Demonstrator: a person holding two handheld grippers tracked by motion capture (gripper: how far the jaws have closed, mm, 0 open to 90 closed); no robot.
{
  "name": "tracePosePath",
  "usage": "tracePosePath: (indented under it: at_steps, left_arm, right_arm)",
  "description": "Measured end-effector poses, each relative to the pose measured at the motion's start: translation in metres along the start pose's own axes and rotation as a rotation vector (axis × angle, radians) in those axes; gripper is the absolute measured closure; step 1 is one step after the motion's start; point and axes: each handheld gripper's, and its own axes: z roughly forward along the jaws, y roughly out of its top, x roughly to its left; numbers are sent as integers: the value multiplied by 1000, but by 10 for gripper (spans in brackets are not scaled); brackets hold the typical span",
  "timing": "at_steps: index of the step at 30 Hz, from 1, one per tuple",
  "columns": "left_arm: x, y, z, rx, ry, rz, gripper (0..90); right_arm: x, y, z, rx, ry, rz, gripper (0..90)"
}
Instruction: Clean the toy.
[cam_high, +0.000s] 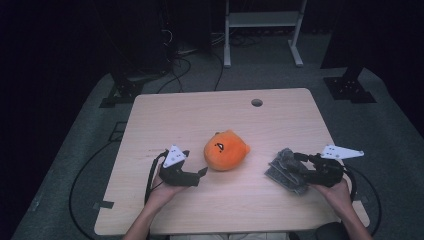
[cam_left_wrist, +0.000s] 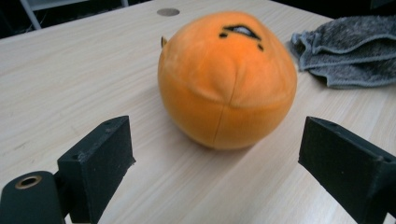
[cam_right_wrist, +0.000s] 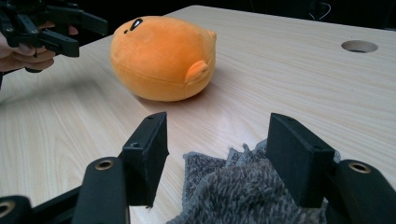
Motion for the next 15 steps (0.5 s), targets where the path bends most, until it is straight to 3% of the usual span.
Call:
tracePosePath:
  at_steps: [15]
  left_arm:
    - [13,-24,-21,-7,45,-38,88]
  right_arm:
    - [3,-2,2,5,-8,-4,372]
